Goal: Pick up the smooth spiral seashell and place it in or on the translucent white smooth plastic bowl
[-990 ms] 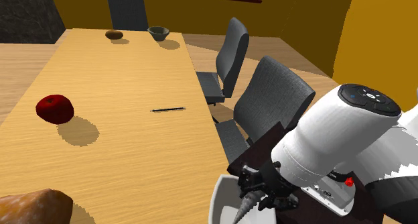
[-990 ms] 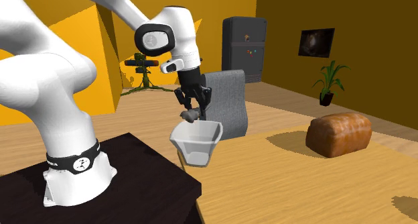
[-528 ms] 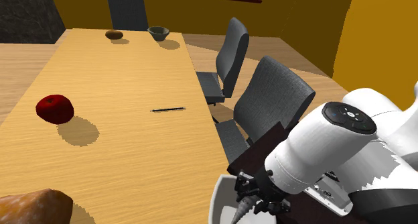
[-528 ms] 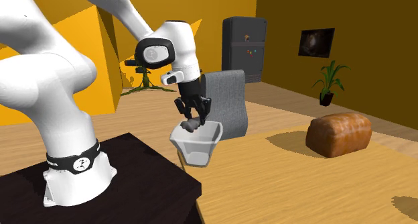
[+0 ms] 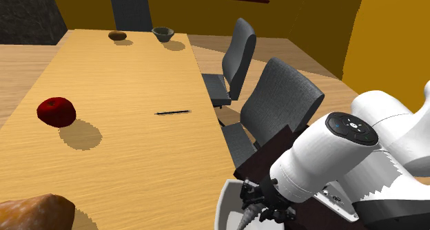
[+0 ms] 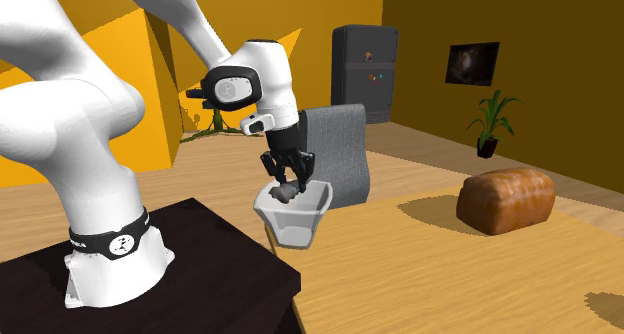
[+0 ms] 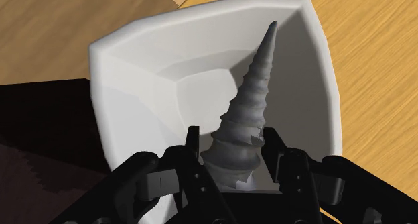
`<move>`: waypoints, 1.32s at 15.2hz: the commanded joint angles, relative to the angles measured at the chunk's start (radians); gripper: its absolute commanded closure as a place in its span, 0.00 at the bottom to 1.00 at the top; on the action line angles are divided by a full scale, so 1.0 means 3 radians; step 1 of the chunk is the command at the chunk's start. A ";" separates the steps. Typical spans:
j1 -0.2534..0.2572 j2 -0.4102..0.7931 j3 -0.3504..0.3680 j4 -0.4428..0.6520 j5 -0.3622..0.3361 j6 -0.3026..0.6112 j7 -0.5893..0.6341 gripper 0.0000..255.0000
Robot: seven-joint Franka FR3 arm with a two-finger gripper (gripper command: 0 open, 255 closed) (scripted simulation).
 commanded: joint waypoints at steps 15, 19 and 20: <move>0.0098 -0.0697 -0.0181 0.0027 -0.0012 -0.0727 -0.0004 0.00; 0.0098 -0.0696 -0.0181 0.0028 -0.0012 -0.0727 -0.0004 0.00; 0.0098 -0.0696 -0.0181 0.0028 -0.0012 -0.0727 -0.0004 0.00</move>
